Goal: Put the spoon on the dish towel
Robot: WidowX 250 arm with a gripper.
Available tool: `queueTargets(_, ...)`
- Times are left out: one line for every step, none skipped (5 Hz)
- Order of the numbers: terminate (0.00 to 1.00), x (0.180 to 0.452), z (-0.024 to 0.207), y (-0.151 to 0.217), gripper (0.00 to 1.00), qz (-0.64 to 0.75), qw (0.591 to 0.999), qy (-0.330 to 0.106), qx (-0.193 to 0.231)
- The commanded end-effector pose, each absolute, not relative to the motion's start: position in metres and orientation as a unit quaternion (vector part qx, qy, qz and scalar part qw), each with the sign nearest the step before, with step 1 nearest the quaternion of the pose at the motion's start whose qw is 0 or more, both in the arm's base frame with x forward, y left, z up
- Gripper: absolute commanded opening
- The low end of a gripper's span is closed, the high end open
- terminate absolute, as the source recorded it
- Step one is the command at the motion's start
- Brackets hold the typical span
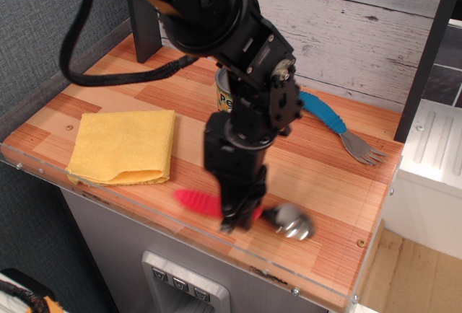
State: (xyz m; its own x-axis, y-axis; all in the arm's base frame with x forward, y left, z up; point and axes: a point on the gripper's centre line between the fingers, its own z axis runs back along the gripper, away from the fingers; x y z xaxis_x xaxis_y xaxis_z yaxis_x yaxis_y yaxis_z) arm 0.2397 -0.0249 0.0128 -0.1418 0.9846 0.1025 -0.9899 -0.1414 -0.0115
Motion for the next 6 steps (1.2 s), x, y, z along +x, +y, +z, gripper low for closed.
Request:
queueTargets(0.00,0.243,0.069,-0.002,0.00,0.758,0.648,-0.079,0.010)
queueTargets(0.00,0.238,0.078,0.022,0.00,0.767,0.636,-0.085,-0.005)
queueTargets(0.00,0.236,0.080,0.054,0.00,0.785,0.613,-0.089,-0.013)
queueTargets(0.00,0.245,0.074,0.079,0.00,0.782,0.617,-0.081,-0.025)
queueTargets(0.00,0.254,0.070,0.097,0.00,0.778,0.623,-0.074,-0.027)
queueTargets(0.00,0.269,0.060,0.109,0.00,0.773,0.630,-0.072,-0.023)
